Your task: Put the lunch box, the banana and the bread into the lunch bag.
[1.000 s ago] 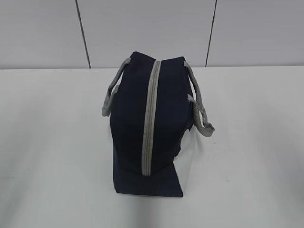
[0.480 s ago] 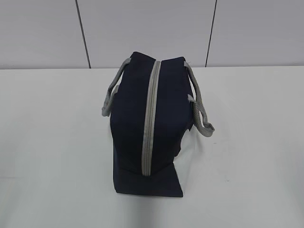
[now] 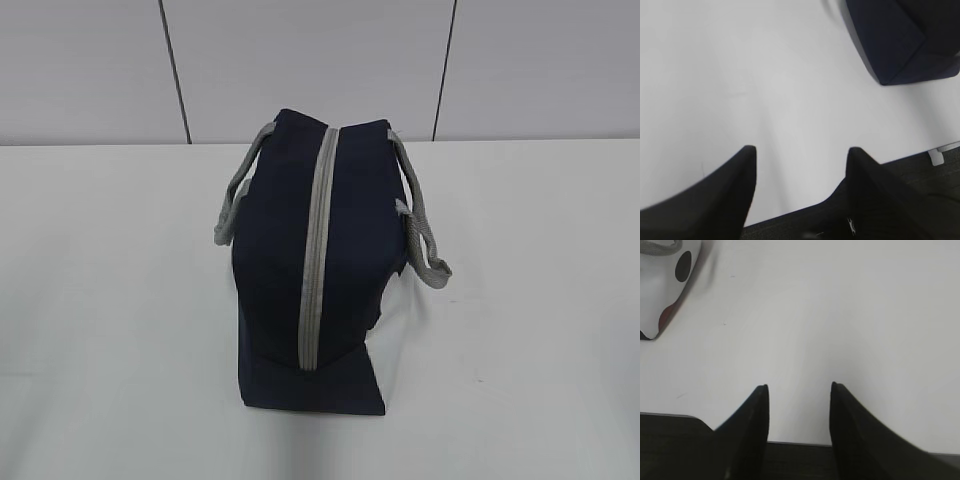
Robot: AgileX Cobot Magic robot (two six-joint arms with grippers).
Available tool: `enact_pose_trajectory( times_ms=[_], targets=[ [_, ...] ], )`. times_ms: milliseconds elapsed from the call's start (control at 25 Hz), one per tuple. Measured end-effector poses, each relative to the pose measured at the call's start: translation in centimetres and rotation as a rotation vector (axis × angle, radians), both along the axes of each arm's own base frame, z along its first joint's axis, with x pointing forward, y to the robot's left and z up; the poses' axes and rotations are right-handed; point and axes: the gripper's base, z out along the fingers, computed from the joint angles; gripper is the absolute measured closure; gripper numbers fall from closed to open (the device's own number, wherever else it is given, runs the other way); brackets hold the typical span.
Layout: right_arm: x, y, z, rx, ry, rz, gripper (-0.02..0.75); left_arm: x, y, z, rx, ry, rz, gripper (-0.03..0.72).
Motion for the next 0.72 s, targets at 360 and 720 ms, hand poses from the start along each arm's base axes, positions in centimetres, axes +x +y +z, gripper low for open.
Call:
enact_pose_trajectory(
  times_ms=[360, 720],
  targets=[
    [0.06, 0.0, 0.09, 0.0, -0.013, 0.0, 0.421, 0.08, -0.06, -0.19, -0.004, 0.0, -0.002, 0.282],
    [0.06, 0.0, 0.09, 0.0, -0.013, 0.0, 0.421, 0.07, -0.1, -0.19, -0.01, 0.002, 0.0, 0.284]
  ],
)
